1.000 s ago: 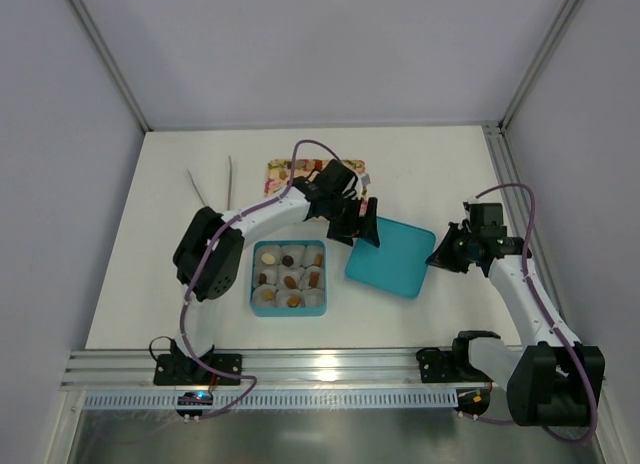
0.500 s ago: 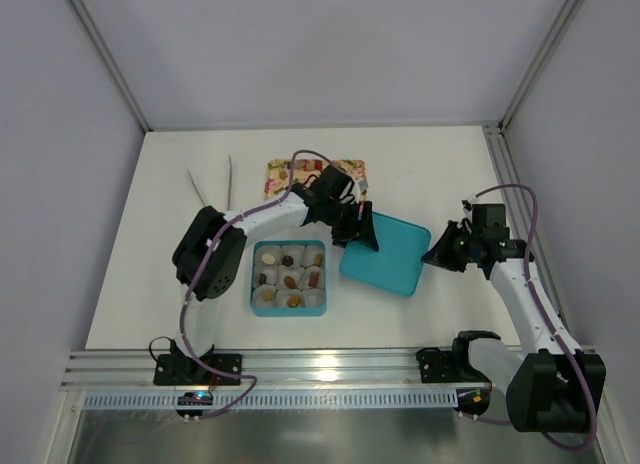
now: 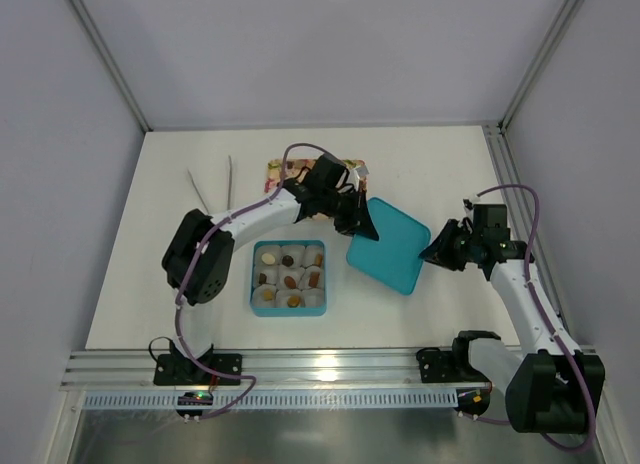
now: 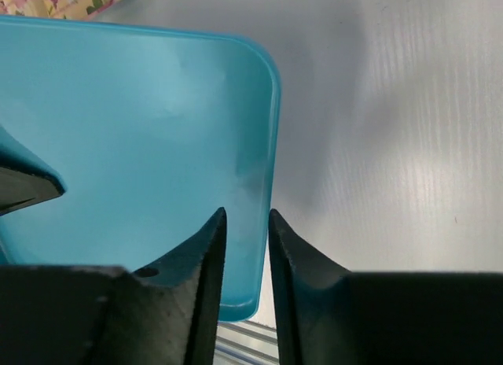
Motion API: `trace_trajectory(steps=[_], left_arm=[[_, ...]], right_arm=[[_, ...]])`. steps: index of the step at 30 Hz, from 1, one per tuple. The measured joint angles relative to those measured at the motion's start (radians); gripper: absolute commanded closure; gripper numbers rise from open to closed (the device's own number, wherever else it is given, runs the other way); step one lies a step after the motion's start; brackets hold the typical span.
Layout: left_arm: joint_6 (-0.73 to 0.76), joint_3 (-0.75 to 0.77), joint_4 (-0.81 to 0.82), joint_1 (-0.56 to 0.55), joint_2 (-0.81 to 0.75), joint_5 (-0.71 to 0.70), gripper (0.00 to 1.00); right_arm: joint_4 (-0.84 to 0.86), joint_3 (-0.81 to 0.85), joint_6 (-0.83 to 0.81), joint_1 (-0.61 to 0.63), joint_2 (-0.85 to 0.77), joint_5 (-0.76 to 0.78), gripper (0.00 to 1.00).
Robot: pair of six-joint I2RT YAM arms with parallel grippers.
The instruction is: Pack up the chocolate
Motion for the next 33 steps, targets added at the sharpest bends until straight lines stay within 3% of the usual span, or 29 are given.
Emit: trace_trajectory(steps=[1, 2, 6, 9, 18, 24, 28, 33], left_arm=[[-0.005, 0.000, 0.000, 0.000, 0.000, 0.000, 1.00], [-0.007, -0.003, 0.000, 0.000, 0.000, -0.004, 1.00], [-0.024, -0.020, -0.001, 0.008, 0.000, -0.002, 1.00], [-0.035, -0.038, -0.006, 0.030, -0.001, 0.001, 1.00], [-0.036, -0.071, -0.111, 0.149, -0.053, -0.010, 1.00], [-0.047, -0.076, -0.167, 0.167, -0.097, -0.011, 1.00], [-0.058, -0.076, -0.194, 0.174, -0.113, -0.010, 1.00], [-0.062, -0.080, -0.225, 0.183, -0.128, -0.010, 1.00]], right_arm=[[0.010, 0.000, 0.002, 0.002, 0.000, -0.002, 0.64], [0.019, 0.000, 0.002, 0.006, 0.000, -0.001, 0.52], [0.037, 0.001, 0.001, 0.034, -0.002, 0.027, 0.35], [0.038, 0.007, -0.008, 0.126, -0.019, 0.119, 0.29], [0.064, 0.123, -0.061, 0.750, -0.101, 0.620, 0.28], [0.098, 0.172, -0.179, 1.147, -0.021, 0.960, 0.26], [0.136, 0.200, -0.280, 1.294, 0.117, 1.119, 0.26], [0.173, 0.217, -0.391, 1.381, 0.239, 1.238, 0.25]])
